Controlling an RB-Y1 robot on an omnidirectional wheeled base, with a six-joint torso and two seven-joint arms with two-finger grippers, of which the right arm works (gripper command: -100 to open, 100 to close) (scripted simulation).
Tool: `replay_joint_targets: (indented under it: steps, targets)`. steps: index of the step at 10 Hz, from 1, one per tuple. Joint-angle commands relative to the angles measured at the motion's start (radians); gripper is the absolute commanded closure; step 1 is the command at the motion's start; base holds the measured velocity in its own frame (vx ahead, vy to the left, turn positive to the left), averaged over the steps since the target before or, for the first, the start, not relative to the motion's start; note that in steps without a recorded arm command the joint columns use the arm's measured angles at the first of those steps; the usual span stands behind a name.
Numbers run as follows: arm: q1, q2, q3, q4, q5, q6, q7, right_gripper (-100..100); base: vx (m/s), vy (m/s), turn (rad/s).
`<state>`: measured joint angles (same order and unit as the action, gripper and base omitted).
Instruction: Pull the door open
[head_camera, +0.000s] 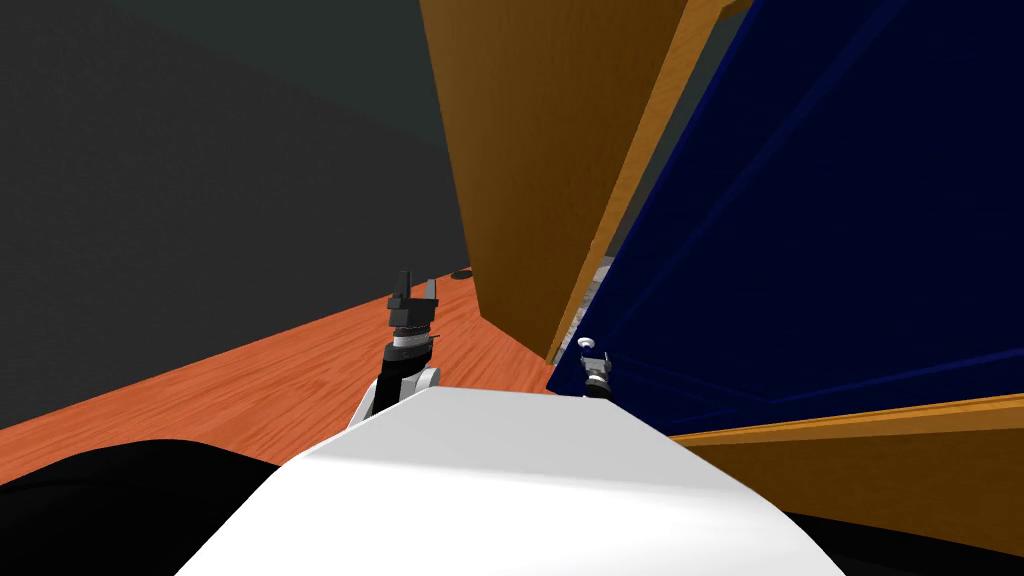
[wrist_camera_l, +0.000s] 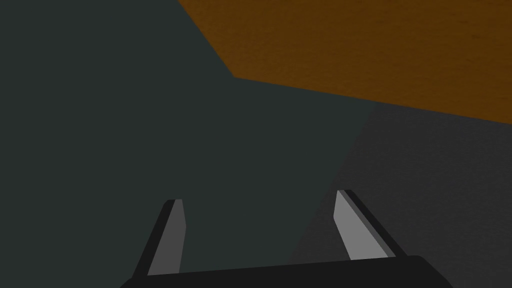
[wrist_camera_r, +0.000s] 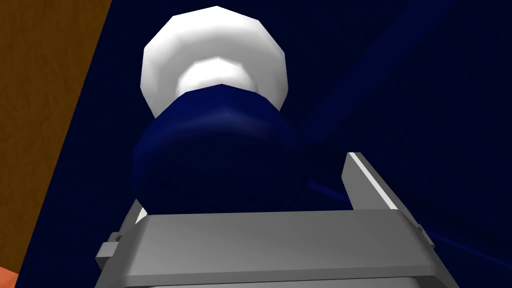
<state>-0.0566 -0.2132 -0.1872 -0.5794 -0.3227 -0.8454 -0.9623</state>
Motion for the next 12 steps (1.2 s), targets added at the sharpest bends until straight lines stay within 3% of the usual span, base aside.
replay_joint_targets:
  steps: [1, 12]
  targets:
    - [-0.022, 0.016, 0.009, -0.016, -0.011, -0.002, -0.044, -100, -0.046, 0.025, 0.033]
    - [-0.051, 0.093, 0.031, -0.064, -0.089, 0.025, -0.293, -100, -0.1, -0.003, 0.03]
